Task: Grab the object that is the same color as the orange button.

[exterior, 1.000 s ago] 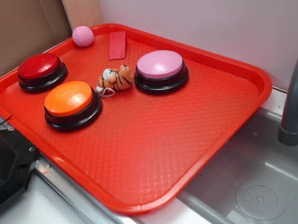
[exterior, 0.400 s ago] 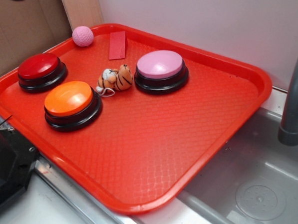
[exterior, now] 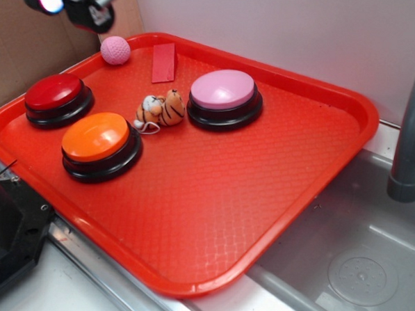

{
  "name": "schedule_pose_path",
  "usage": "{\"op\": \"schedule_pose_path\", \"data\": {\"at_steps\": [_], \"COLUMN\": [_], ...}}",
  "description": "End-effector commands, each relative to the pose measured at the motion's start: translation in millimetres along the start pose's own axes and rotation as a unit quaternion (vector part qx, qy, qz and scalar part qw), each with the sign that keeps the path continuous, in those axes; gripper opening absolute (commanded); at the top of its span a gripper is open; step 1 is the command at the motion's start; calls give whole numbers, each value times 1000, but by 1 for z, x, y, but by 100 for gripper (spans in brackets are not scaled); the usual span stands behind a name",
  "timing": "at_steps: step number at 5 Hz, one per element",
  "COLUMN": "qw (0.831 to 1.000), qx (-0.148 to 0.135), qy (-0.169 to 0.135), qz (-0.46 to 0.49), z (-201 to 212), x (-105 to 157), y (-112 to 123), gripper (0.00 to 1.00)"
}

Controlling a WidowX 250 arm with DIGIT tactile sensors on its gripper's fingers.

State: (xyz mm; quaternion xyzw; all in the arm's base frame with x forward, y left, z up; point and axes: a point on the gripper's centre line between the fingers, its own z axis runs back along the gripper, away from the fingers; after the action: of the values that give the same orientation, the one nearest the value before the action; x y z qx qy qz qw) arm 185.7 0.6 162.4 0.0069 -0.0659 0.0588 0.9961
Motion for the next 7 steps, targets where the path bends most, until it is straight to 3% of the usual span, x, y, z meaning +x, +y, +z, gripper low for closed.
{"op": "schedule_pose_path", "data": {"at_steps": [1, 3, 7], "qw": [998, 997, 996], "qx": [-34, -33, 11], "qy": [-47, -36, -12], "qz": [-32, -67, -89], "z": [-39, -79, -128], "x": [31, 39, 43], "y": [-5, -10, 1], "gripper": [100, 100, 100]}}
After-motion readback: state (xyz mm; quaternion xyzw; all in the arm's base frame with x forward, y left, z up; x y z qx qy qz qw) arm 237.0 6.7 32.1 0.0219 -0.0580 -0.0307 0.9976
